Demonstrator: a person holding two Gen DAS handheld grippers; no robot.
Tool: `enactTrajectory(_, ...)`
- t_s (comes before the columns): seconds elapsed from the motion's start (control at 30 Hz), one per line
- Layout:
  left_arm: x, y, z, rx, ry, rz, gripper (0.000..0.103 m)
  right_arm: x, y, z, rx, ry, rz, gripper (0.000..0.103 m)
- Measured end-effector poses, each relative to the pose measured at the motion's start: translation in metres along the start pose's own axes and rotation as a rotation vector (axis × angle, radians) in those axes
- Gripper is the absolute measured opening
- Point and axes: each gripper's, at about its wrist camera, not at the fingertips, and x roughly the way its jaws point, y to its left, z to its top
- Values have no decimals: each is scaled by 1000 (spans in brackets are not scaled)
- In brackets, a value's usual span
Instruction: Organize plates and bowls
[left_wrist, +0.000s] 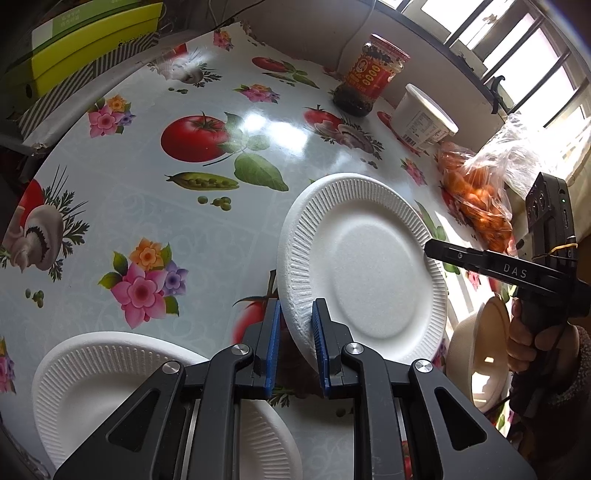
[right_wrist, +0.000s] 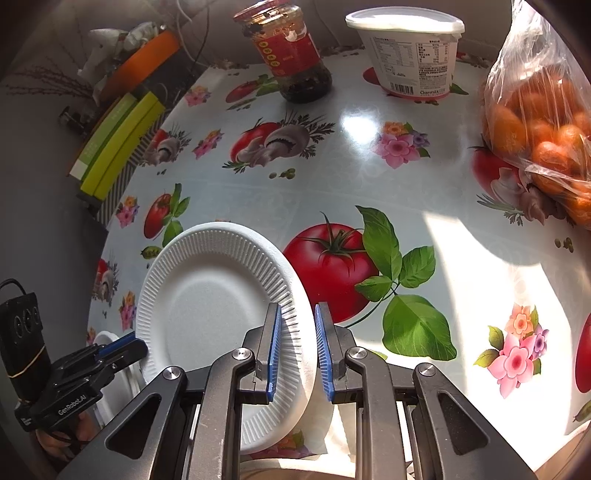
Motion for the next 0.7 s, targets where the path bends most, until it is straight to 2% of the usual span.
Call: enactTrajectory(0.7, -28, 9, -4, -16, -53, -9, 18, -13, 24, -1, -28, -29, 14, 18)
